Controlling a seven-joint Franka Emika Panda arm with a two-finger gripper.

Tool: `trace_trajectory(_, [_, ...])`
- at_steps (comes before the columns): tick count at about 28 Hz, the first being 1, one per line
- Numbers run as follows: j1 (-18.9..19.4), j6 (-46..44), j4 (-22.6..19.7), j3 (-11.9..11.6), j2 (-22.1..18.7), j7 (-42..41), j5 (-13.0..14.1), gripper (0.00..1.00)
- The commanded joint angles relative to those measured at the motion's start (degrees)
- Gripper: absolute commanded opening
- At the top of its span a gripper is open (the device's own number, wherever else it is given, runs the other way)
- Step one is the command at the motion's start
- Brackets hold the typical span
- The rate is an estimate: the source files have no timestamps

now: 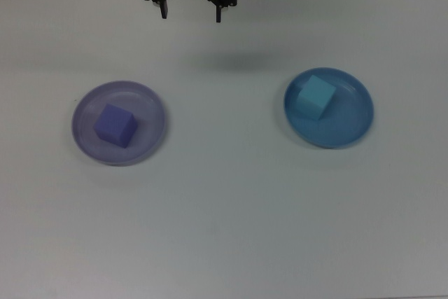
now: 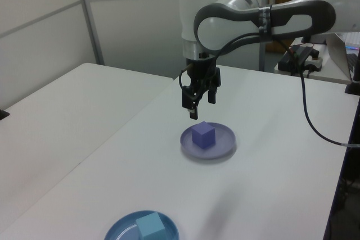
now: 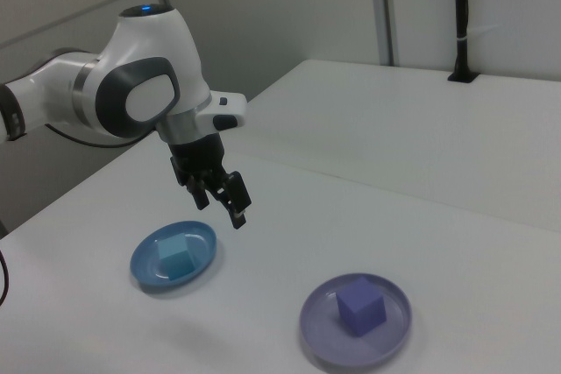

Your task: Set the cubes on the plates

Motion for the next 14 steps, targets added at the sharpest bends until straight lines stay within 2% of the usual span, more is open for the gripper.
trace_trajectory(1, [-0.61,-0.36,0.14,-1.1,-1.1,-1.74,1.08,1.0])
trace_trajectory(14, [-1.58,-0.19,1.38,-1.37,-0.22,-1.39,1.08,1.0])
